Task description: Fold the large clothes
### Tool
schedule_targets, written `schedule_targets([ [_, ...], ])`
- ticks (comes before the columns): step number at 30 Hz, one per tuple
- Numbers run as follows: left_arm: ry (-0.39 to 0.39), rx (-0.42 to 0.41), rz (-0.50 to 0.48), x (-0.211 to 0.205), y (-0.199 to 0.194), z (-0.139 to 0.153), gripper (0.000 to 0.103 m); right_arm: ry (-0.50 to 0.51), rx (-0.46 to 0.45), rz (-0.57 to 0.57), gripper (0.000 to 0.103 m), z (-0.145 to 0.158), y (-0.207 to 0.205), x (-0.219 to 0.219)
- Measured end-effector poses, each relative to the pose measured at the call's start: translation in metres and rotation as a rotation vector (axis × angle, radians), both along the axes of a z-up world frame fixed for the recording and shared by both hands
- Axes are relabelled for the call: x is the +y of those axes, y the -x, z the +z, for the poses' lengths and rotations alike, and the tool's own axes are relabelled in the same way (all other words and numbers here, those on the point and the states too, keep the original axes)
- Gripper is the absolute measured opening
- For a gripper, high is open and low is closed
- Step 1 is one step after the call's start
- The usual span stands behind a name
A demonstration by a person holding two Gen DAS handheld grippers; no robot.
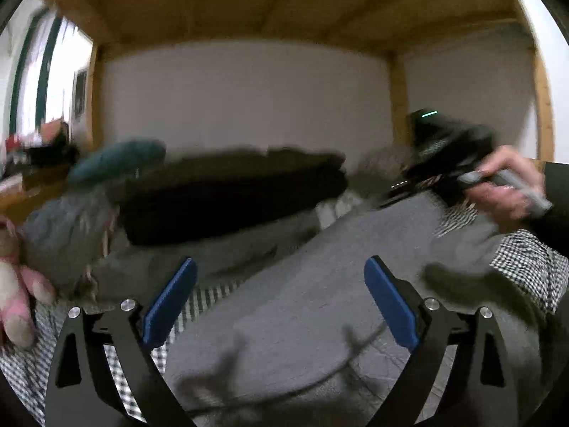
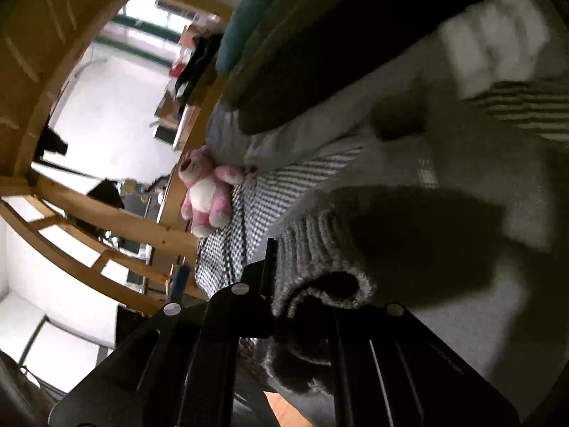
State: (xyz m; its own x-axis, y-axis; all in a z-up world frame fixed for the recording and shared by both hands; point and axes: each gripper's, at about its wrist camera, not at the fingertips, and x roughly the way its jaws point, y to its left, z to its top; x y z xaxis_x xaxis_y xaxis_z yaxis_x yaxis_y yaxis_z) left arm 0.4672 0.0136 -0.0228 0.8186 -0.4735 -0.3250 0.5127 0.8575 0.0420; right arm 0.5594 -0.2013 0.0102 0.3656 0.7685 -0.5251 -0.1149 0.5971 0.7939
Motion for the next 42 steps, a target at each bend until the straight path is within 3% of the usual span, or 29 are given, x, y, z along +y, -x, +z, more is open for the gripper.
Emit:
schedule_targets([
  [5,0.026,0.293,0.065,-0.017,-0.055,-0.044,0.093,0.02,0.071,-0.056,0.008,-0.034,0.015,-0.061],
  [9,0.038,0.496,0.072,-0.033,-0.074,-0.076,0.093,0.027,0.127,-0.105,0.008,-0.07,0.028,-0.098],
  [16,-0.14,0.58,0.119,-0.06,-0.073,-0.125,0.093,0.046,0.217,-0.192,0.008,-0.135,0.05,-0.154],
  [18,-0.106,0.533,0.148,-0.056,-0.068,-0.114,0.093,0.031,0.199,-0.186,0.008,-0.143,0.056,-0.159],
  [20,0.004,0.369,0.218,-0.038,-0.057,-0.075,0.093,0.004,0.171,-0.179,0.008,-0.146,0.062,-0.161],
  [22,0.009,0.307,0.291,-0.029,-0.067,-0.052,0.093,-0.006,0.161,-0.171,0.008,-0.15,0.065,-0.165],
  [24,-0.107,0.488,0.282,-0.035,-0.119,-0.065,0.093,-0.01,0.16,-0.163,0.008,-0.154,0.065,-0.167],
  [26,-0.171,0.699,0.278,-0.034,-0.166,-0.103,0.091,-0.011,0.155,-0.158,0.008,-0.153,0.066,-0.166],
  [28,-0.185,0.78,0.277,-0.028,-0.189,-0.129,0.055,-0.021,0.148,-0.152,0.008,-0.148,0.067,-0.163],
  [29,-0.102,0.797,0.263,-0.02,-0.194,-0.13,0.046,-0.02,0.141,-0.144,0.008,-0.145,0.069,-0.163],
  [30,-0.045,0.806,0.254,-0.015,-0.197,-0.128,0.024,-0.021,0.135,-0.139,0.008,-0.145,0.072,-0.164],
  [32,0.067,0.826,0.243,-0.004,-0.203,-0.124,0.023,-0.024,0.113,-0.138,0.008,-0.14,0.074,-0.166],
  [35,0.171,0.811,0.25,0.014,-0.211,-0.115,0.021,-0.059,0.049,-0.164,0.008,-0.131,0.075,-0.174],
  [37,0.271,0.83,0.275,0.033,-0.22,-0.112,0.021,-0.031,0.059,-0.189,0.008,-0.135,0.071,-0.18],
  [38,0.268,0.832,0.295,0.043,-0.224,-0.112,0.021,0.001,0.102,-0.203,0.008,-0.145,0.067,-0.182],
  [40,0.152,0.833,0.348,0.043,-0.231,-0.121,0.035,0.041,0.14,-0.207,0.008,-0.158,0.062,-0.18],
  [42,0.157,0.824,0.355,0.04,-0.239,-0.119,0.043,0.053,0.124,-0.208,0.008,-0.155,0.06,-0.179],
])
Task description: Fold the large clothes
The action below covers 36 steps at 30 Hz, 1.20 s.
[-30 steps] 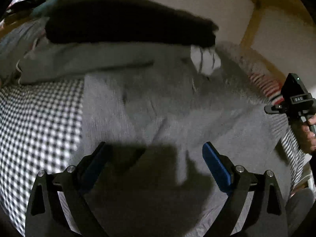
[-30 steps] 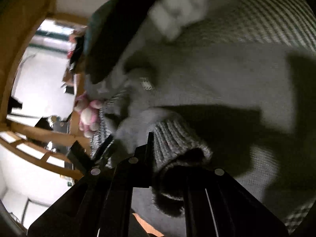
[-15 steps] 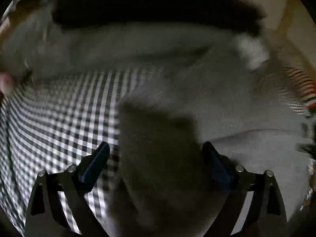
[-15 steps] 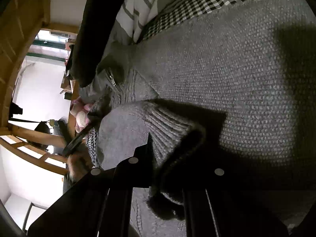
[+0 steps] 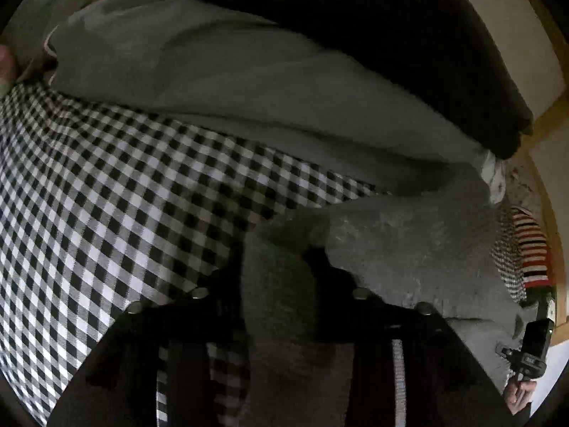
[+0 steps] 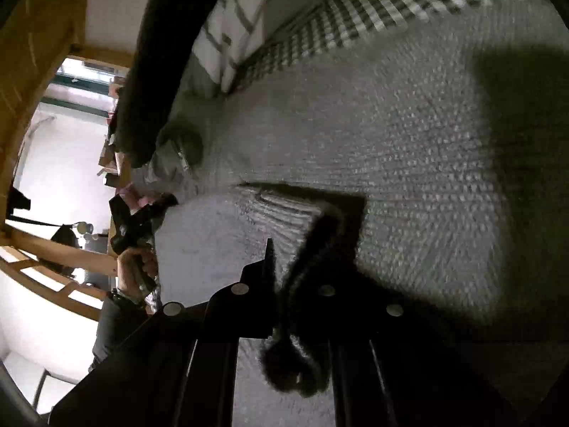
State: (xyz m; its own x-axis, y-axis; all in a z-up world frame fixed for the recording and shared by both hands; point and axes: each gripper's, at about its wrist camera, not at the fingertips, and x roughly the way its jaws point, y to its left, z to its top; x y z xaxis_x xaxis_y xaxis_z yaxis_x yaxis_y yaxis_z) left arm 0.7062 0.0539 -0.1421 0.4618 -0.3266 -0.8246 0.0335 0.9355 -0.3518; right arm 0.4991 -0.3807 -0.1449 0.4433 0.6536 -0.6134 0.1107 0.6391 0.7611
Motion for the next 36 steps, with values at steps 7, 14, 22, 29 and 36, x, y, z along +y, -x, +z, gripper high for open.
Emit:
schedule_targets([
  [7,-0.147,-0.346,-0.032,-0.016,0.072,0.081,0.097,0.481,-0.175,-0.159,0.1,0.092,0.029,0.0],
  [14,-0.312,-0.268,-0.29,-0.123,0.154,0.029,0.097,0.94,-0.129,0.162,0.1,0.062,0.017,0.145],
  [22,-0.328,-0.178,-0.262,-0.112,0.138,0.0,0.098,0.845,0.009,0.142,0.1,0.026,0.017,0.081],
  [29,-0.355,-0.245,-0.25,-0.147,0.165,0.003,0.098,0.717,-0.083,0.12,0.1,0.051,0.036,0.069],
  [36,-0.196,-0.504,-0.591,-0.26,0.224,0.043,0.098,0.662,-0.089,-0.206,0.1,0.099,0.075,-0.058],
])
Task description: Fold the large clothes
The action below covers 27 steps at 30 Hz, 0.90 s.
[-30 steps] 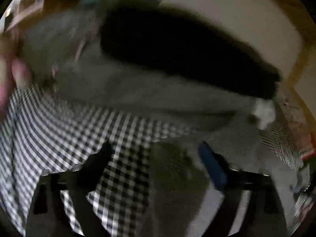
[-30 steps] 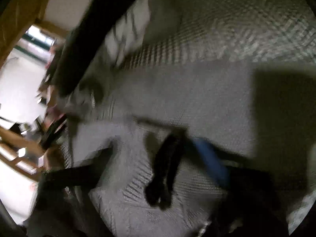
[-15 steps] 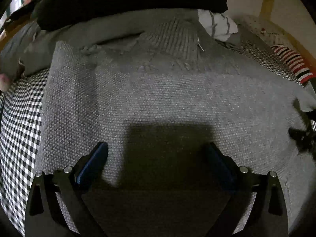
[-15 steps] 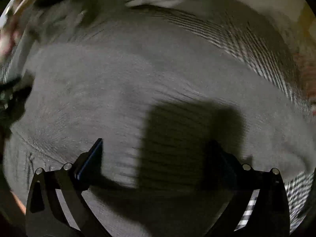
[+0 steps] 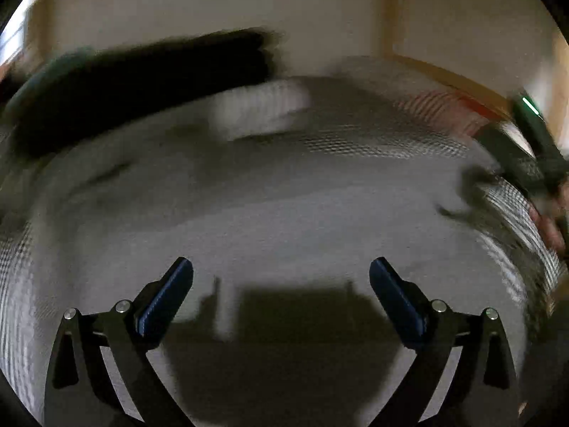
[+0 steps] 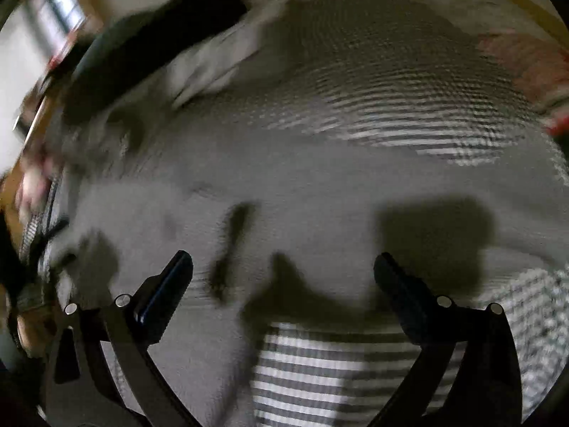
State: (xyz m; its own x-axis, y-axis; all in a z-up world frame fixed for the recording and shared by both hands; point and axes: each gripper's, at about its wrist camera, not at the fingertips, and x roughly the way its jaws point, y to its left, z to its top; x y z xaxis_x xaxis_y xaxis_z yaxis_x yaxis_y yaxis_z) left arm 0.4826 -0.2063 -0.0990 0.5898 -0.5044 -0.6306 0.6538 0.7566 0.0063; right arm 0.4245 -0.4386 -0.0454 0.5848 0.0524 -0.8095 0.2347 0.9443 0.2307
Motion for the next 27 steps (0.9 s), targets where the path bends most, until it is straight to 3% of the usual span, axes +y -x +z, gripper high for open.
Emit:
schedule_targets([
  [4,-0.156,-0.096,-0.211,-0.112,0.029,-0.003,0.098,-0.014,-0.019,-0.254,0.1,0.004,0.034,-0.087],
  [8,-0.368,-0.211,-0.386,-0.246,0.057,-0.02,0.098,-0.092,-0.06,-0.39,0.1,0.003,0.081,-0.149],
  [12,-0.482,-0.306,-0.459,-0.332,0.07,-0.037,0.098,-0.163,-0.096,-0.48,0.1,-0.001,0.108,-0.19],
  [15,-0.557,-0.282,-0.492,-0.373,0.068,-0.057,0.098,-0.26,-0.121,-0.533,0.1,-0.009,0.129,-0.225],
  [18,-0.522,-0.214,-0.42,-0.391,0.054,-0.057,0.097,-0.327,-0.144,-0.534,0.1,-0.015,0.141,-0.243],
  [21,-0.434,-0.125,-0.362,-0.373,0.042,-0.048,0.037,-0.429,-0.178,-0.506,0.1,-0.027,0.141,-0.259],
  [23,-0.374,-0.022,-0.348,-0.361,0.027,-0.048,0.035,-0.504,-0.211,-0.479,0.1,-0.035,0.134,-0.269],
  [27,-0.338,0.039,-0.313,-0.342,0.016,-0.045,0.034,-0.56,-0.204,-0.395,0.098,-0.049,0.099,-0.278],
])
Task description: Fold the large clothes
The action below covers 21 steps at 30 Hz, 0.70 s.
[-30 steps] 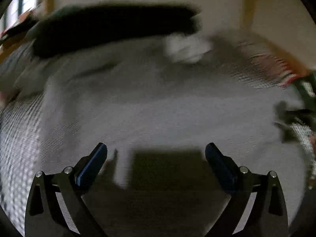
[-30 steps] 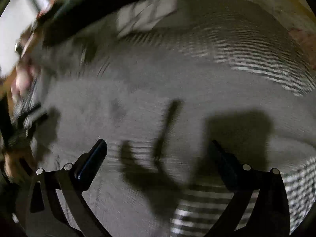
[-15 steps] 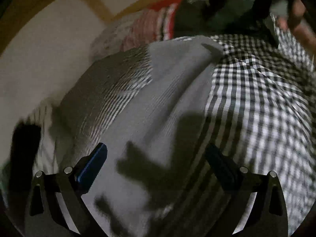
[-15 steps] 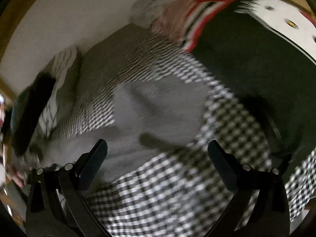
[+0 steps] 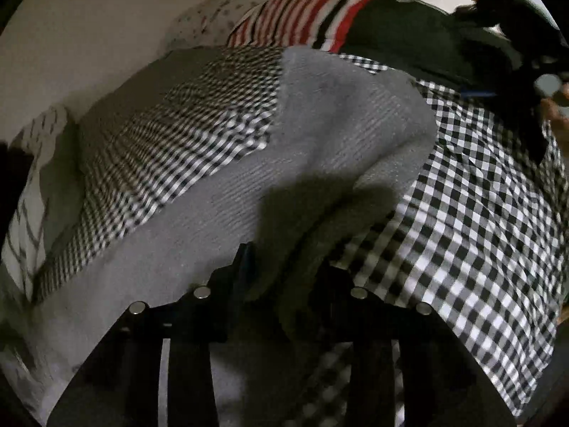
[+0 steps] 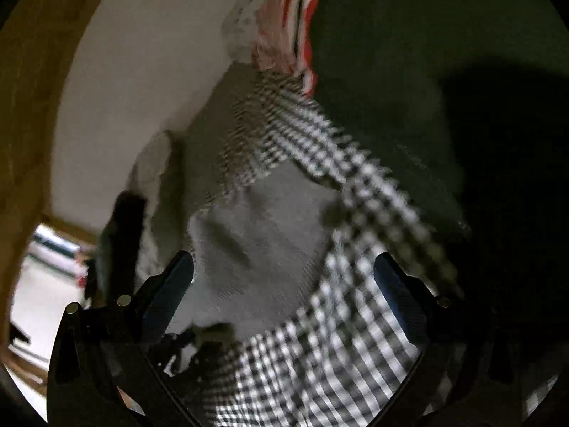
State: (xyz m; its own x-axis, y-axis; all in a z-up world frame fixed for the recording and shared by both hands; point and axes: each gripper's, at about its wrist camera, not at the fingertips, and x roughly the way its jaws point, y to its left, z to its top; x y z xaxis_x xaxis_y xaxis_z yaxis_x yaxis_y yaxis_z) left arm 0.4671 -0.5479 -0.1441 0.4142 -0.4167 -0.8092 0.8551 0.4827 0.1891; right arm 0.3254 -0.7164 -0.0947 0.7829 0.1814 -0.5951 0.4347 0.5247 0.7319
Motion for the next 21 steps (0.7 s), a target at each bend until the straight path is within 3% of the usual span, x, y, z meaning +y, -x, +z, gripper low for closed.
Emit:
schedule_targets([
  [1,0.002,0.007,0.006,0.002,0.0,0.0,0.034,-0.002,0.026,0.021,0.093,-0.007,-0.012,-0.002],
  [3,0.001,0.014,0.01,0.004,0.0,-0.001,0.034,-0.016,0.067,0.049,0.066,-0.022,-0.03,-0.006],
  [4,0.001,0.02,0.013,0.003,0.0,-0.001,0.034,-0.017,0.069,0.063,0.06,-0.027,-0.037,-0.009],
  [5,0.002,0.028,0.017,0.007,0.0,-0.003,0.034,-0.016,0.055,0.078,0.051,-0.029,-0.044,-0.012],
  [6,0.007,0.037,0.02,0.011,0.0,-0.004,0.034,-0.038,0.042,0.088,0.047,-0.031,-0.049,-0.015],
  [8,0.009,0.045,0.022,0.015,0.0,-0.005,0.035,-0.085,-0.043,0.126,0.025,-0.032,-0.053,-0.015],
  [10,0.025,0.046,0.012,0.017,-0.002,-0.006,0.038,-0.056,-0.101,0.169,0.013,-0.023,-0.051,-0.007],
  [11,0.047,0.063,0.004,0.018,-0.003,-0.006,0.041,-0.031,-0.145,0.208,0.011,-0.014,-0.05,0.001],
  [12,0.075,0.091,-0.004,0.021,-0.004,-0.005,0.052,0.001,-0.189,0.236,0.011,-0.004,-0.05,0.01],
  [13,0.114,0.124,-0.008,0.027,-0.005,-0.001,0.068,0.065,-0.249,0.276,0.011,0.014,-0.046,0.024],
  [15,0.207,0.156,0.016,0.039,-0.007,0.013,0.088,0.178,-0.301,0.347,0.011,0.046,-0.043,0.05],
  [18,0.367,0.234,0.057,0.066,-0.019,0.044,0.094,0.388,-0.364,0.444,0.011,0.102,-0.037,0.109],
  [21,0.516,0.333,0.085,0.099,-0.037,0.086,0.094,0.574,-0.37,0.564,0.01,0.132,-0.036,0.176],
])
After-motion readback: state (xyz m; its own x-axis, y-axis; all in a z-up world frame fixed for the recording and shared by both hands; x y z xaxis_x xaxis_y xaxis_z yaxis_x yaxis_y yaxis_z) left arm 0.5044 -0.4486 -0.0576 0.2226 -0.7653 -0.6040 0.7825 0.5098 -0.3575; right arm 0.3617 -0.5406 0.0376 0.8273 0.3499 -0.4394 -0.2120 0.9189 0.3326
